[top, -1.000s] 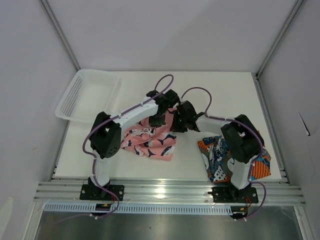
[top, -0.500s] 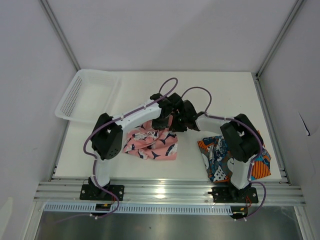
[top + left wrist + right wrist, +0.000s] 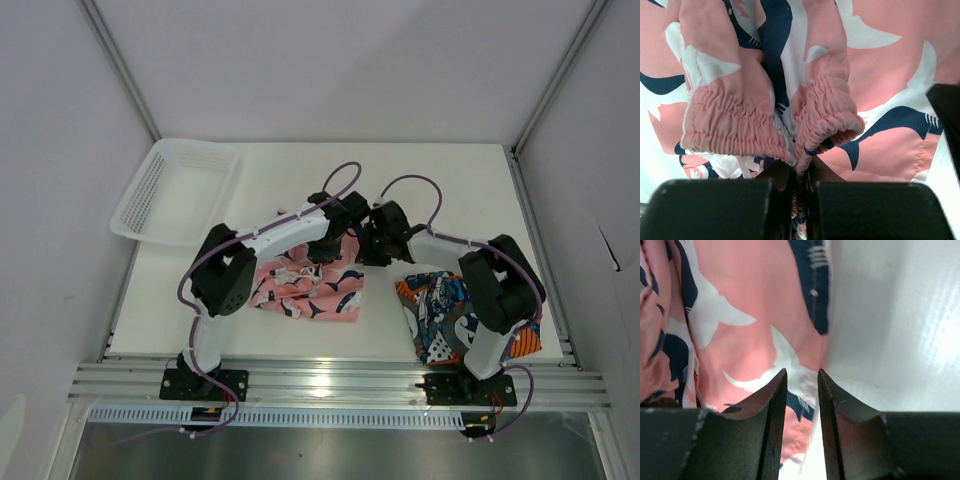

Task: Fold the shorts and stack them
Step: Fold the shorts

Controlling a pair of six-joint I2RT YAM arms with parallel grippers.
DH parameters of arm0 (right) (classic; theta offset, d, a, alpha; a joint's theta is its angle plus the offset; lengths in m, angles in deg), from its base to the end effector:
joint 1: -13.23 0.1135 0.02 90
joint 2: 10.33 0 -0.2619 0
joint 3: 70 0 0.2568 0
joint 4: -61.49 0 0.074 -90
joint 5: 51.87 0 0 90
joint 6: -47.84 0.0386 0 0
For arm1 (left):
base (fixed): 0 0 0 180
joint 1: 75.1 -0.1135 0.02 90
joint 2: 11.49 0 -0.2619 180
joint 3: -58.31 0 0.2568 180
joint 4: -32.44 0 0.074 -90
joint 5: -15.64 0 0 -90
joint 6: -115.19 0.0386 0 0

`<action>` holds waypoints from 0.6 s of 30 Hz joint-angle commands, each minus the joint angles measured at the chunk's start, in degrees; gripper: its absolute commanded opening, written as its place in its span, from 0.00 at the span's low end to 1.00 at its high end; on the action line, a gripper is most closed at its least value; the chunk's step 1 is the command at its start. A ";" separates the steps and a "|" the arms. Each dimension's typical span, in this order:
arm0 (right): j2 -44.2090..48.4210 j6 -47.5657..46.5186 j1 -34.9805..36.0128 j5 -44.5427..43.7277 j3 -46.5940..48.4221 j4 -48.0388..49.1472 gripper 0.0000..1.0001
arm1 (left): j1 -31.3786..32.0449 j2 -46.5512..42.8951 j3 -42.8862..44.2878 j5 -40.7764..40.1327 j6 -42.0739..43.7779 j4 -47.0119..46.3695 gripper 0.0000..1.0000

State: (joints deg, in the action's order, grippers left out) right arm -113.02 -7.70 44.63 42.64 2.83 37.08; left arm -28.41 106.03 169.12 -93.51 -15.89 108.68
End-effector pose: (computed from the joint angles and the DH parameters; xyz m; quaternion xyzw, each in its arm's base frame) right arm 0.3108 0.1932 0.1498 0.0133 0.9510 0.1981 0.2369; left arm 0.2902 -0.2894 0.2061 0.0379 0.9835 0.0776 0.1588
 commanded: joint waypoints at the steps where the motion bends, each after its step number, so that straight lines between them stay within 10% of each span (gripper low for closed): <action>1: 4.77 0.08 -2.12 3.22 -2.44 2.72 0.34 | 0.50 -0.44 -0.18 -0.44 -1.02 -1.64 0.00; 18: 5.67 -0.35 -11.53 17.71 -2.45 10.28 0.38 | 1.47 -8.09 6.67 -8.70 -0.23 6.36 0.00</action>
State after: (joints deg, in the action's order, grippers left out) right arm -104.68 -7.07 32.87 54.70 -3.34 44.21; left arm -27.95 100.95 172.50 -98.63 -15.80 112.89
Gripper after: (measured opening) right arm 0.390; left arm 0.042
